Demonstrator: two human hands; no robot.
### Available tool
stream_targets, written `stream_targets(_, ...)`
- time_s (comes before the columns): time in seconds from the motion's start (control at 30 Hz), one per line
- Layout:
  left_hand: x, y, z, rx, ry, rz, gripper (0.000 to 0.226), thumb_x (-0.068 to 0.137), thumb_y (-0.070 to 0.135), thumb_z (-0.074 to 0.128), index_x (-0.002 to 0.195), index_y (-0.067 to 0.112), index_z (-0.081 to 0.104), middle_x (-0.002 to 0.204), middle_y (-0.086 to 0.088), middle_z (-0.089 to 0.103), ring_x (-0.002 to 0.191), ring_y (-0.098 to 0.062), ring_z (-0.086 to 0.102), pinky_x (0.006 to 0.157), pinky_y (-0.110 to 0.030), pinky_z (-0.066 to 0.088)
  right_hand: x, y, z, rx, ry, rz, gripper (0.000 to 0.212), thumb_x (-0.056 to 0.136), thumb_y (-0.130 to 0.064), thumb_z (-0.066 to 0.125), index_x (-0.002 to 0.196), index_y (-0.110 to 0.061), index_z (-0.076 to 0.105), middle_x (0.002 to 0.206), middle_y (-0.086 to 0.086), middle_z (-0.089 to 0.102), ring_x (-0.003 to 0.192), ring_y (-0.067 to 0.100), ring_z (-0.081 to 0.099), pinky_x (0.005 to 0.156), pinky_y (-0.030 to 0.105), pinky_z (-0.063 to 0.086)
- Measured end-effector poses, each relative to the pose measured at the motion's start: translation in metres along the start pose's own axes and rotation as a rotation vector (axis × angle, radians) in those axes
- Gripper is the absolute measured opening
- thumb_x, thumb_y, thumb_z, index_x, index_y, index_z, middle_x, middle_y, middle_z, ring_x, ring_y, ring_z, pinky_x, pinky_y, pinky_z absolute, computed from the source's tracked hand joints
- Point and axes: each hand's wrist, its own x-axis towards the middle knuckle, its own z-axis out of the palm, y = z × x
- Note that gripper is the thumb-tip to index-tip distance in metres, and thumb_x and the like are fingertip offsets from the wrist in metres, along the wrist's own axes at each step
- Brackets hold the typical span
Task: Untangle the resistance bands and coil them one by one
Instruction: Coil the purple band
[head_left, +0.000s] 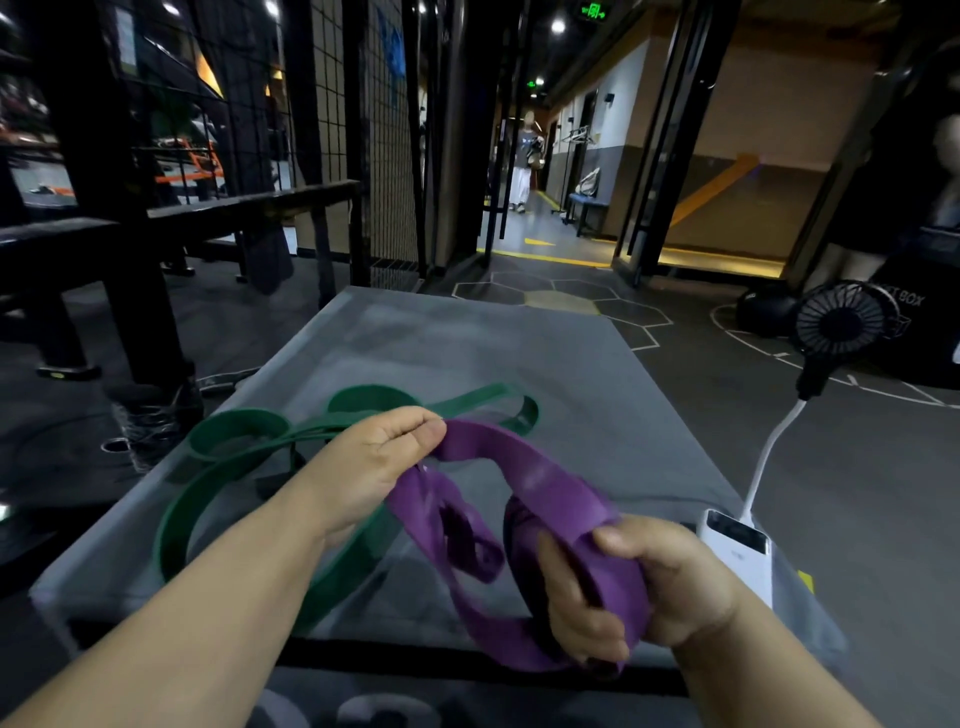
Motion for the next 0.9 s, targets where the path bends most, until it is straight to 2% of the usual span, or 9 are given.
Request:
stream_targets(0.1,-0.002,0.003,0.003,-0.144,-0.038,-0.037,0.015,0.091,0.015,0.054,0.089,0.017,0.069,0.084,-0.003,0.071,0.074,-0.012,0.066,0.071,-0.025,0.052,-0.002,-0.004,0.003,0.011,-0.113,-0.119,0.038,0.094,-0.046,0.049,0.091,-0.009,0.055,0.059,-0.002,0.043,0.046,0.018,0.04,0.057,0.034,0.031)
stream_targets(0.23,-0.003,0.004,0.005,-0.138,-0.121,-0.054,0.015,0.079,0.029,0.06,0.081,0.019,0.072,0.081,-0.005,0.071,0.073,-0.016,0.065,0.071,-0.026,0.053,0.0,-0.005,0.007,0.051,-0.184,-0.194,0.035,0.096,-0.041,0.048,0.082,-0.009,0.047,0.056,-0.005,0.045,0.041,0.019,0.039,0.059,0.032,0.037)
stream_targets(0.47,-0.007,0.003,0.026,0.145,-0.279,-0.047,0.025,0.1,0.022,0.049,0.083,0.01,0.065,0.074,0.0,0.065,0.068,-0.009,0.058,0.069,-0.021,0.047,0.013,-0.003,0.018,0.118,-0.311,-0.285,0.038,0.097,-0.049,0.041,0.081,-0.015,0.045,0.041,-0.006,0.041,0.035,0.023,0.041,0.064,0.028,0.044)
stream_targets(0.57,-0.009,0.0,0.032,0.088,-0.353,-0.091,0.017,0.099,0.023,0.052,0.089,0.015,0.064,0.087,-0.011,0.065,0.077,-0.022,0.06,0.078,-0.032,0.048,0.015,-0.002,0.02,0.187,-0.332,-0.31,0.042,0.097,-0.053,0.04,0.079,-0.016,0.047,0.038,-0.006,0.04,0.035,0.022,0.042,0.068,0.027,0.048)
stream_targets(0.63,-0.008,-0.005,0.032,0.217,-0.317,-0.039,0.015,0.093,0.031,0.052,0.097,0.023,0.065,0.101,-0.012,0.069,0.091,-0.031,0.065,0.09,-0.041,0.05,0.015,-0.003,0.019,0.222,-0.307,-0.303,0.043,0.096,-0.055,0.039,0.077,-0.017,0.047,0.038,-0.006,0.039,0.036,0.022,0.043,0.068,0.027,0.049)
stream_targets(0.73,-0.011,-0.005,0.036,0.481,-0.178,0.176,0.024,0.094,0.017,0.049,0.111,0.029,0.062,0.109,0.009,0.069,0.104,-0.006,0.063,0.094,-0.031,0.049,0.014,-0.001,0.014,0.258,-0.231,-0.281,0.044,0.096,-0.057,0.037,0.075,-0.019,0.045,0.04,-0.007,0.038,0.045,0.022,0.048,0.067,0.027,0.048)
stream_targets(0.8,-0.014,0.002,0.041,0.391,-0.107,0.251,0.038,0.096,0.001,0.047,0.114,0.031,0.059,0.114,0.014,0.067,0.11,0.002,0.059,0.096,-0.02,0.045,0.014,0.001,0.011,0.264,-0.189,-0.269,0.045,0.096,-0.058,0.036,0.075,-0.02,0.044,0.044,-0.007,0.04,0.048,0.021,0.048,0.066,0.029,0.045)
stream_targets(0.83,-0.017,0.006,0.044,0.262,-0.092,0.227,0.036,0.098,0.004,0.045,0.115,0.033,0.058,0.116,0.015,0.066,0.114,0.003,0.057,0.098,-0.018,0.043,0.015,0.001,0.01,0.262,-0.173,-0.264,0.045,0.097,-0.058,0.036,0.075,-0.02,0.043,0.046,-0.007,0.041,0.048,0.021,0.047,0.066,0.029,0.045)
stream_targets(0.9,-0.021,0.012,0.046,0.087,-0.16,0.157,0.027,0.098,0.035,0.044,0.122,0.035,0.056,0.125,0.018,0.062,0.122,0.006,0.051,0.104,-0.018,0.039,0.016,0.001,0.009,0.265,-0.158,-0.261,0.045,0.097,-0.058,0.036,0.075,-0.019,0.043,0.047,-0.006,0.039,0.049,0.02,0.047,0.067,0.03,0.045)
